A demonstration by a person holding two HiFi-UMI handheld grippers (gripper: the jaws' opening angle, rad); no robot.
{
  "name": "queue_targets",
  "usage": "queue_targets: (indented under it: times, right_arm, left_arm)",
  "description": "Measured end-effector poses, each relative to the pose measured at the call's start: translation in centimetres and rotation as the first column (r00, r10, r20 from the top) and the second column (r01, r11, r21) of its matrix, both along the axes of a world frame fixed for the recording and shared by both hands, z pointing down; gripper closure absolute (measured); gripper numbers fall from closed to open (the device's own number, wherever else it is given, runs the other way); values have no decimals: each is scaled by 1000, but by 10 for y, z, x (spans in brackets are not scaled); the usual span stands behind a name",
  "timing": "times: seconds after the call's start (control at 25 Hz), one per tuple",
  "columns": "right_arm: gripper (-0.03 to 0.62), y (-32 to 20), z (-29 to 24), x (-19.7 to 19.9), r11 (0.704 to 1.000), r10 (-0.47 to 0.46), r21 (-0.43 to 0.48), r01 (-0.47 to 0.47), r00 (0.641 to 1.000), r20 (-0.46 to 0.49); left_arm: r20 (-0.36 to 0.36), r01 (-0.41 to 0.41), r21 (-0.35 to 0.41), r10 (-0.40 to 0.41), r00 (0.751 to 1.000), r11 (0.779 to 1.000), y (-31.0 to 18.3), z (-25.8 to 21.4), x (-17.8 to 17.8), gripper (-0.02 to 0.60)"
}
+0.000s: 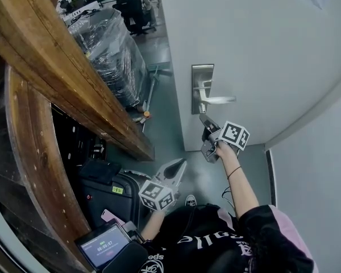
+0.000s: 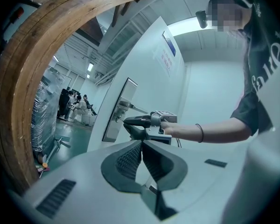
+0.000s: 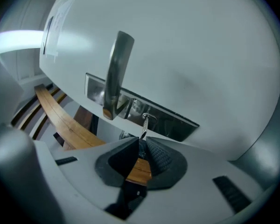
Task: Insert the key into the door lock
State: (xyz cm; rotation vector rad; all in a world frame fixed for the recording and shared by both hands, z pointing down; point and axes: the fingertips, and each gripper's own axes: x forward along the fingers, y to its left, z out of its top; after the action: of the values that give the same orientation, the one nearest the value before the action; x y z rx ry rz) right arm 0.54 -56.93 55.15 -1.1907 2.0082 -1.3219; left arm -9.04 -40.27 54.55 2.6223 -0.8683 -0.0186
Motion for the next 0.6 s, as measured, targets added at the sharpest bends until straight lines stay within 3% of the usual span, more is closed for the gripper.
queue_targets:
  times: [0.24, 0.48, 0.6]
  right_arm:
    - [557, 54, 2, -5, 995, -81, 41, 87, 989, -124]
    - [559, 122, -7, 3, 986, -106, 92, 138, 951, -289]
    - [559, 161, -15, 8, 979, -129, 110, 171, 941, -313]
  left_arm:
    - [0, 9, 2, -9, 1000, 1000, 11, 1, 7, 574]
    - [-8, 36, -9, -36, 999, 999, 38, -1, 19, 574]
    - [-7, 48, -14, -48, 999, 999, 62, -2, 30, 574]
